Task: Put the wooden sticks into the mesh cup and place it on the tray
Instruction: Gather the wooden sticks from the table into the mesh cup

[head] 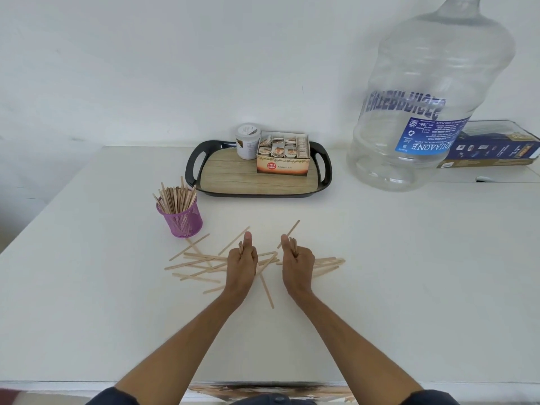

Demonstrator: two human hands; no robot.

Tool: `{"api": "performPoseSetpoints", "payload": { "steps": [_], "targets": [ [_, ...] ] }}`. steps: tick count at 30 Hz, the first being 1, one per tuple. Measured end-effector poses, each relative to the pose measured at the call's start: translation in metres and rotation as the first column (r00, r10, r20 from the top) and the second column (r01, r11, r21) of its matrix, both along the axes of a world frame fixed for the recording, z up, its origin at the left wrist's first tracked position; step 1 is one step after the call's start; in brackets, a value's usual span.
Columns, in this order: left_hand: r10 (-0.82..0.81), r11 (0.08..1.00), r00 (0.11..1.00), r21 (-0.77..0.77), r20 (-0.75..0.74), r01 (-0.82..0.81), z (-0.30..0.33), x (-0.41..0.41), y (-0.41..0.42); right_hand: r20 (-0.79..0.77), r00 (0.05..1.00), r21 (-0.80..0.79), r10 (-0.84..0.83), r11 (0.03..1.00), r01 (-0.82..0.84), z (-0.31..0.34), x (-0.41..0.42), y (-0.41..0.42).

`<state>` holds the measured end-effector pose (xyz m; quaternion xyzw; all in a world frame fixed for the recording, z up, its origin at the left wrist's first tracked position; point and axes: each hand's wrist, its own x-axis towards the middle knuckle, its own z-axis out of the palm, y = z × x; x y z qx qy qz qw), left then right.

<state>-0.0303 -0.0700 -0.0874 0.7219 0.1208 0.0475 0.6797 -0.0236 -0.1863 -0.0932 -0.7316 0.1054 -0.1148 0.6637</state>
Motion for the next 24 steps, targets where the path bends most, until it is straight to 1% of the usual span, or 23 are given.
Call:
{"api": "performPoseSetpoints", "payload": {
  "steps": [3, 5, 7, 11, 14, 17, 20, 22, 24],
  "targets": [
    [-0.027, 1.000, 0.999, -0.009, 0.043, 0.028, 0.006, 0.001, 0.003, -0.038, 0.999, 0.076, 0.004, 0.997, -0.001, 0.007, 0.005, 0.003],
    [-0.034, 0.999, 0.997, -0.024, 0.076, 0.036, 0.009, 0.004, 0.008, -0.022, 0.999, 0.153, 0.026, 0.988, -0.023, 0.011, 0.009, 0.006],
    [-0.011, 1.000, 0.993, 0.010, 0.116, 0.010, 0.012, 0.008, 0.018, 0.013, 0.998, 0.184, 0.054, 0.981, -0.055, 0.016, 0.013, 0.011],
    [0.072, 0.989, 0.971, 0.112, 0.230, -0.100, 0.024, 0.022, 0.045, 0.024, 0.995, 0.220, 0.097, 0.970, -0.100, 0.031, 0.032, 0.027],
    [0.138, 0.979, 0.942, 0.104, 0.304, -0.177, 0.042, 0.035, 0.069, 0.019, 0.987, 0.260, 0.161, 0.952, -0.160, 0.047, 0.049, 0.046],
    [0.247, 0.949, 0.911, 0.105, 0.330, -0.296, 0.066, 0.050, 0.098, 0.029, 0.972, 0.274, 0.232, 0.934, -0.231, 0.064, 0.067, 0.070],
    [0.332, 0.901, 0.867, 0.148, 0.371, -0.408, 0.086, 0.064, 0.125, 0.047, 0.953, 0.300, 0.298, 0.906, -0.298, 0.083, 0.084, 0.097],
    [0.375, 0.881, 0.860, 0.157, 0.345, -0.447, 0.095, 0.073, 0.140, 0.067, 0.943, 0.294, 0.327, 0.896, -0.332, 0.091, 0.093, 0.116],
    [0.379, 0.872, 0.862, 0.180, 0.337, -0.454, 0.101, 0.082, 0.151, 0.076, 0.937, 0.299, 0.342, 0.888, -0.349, 0.096, 0.101, 0.135]
  ]
}}
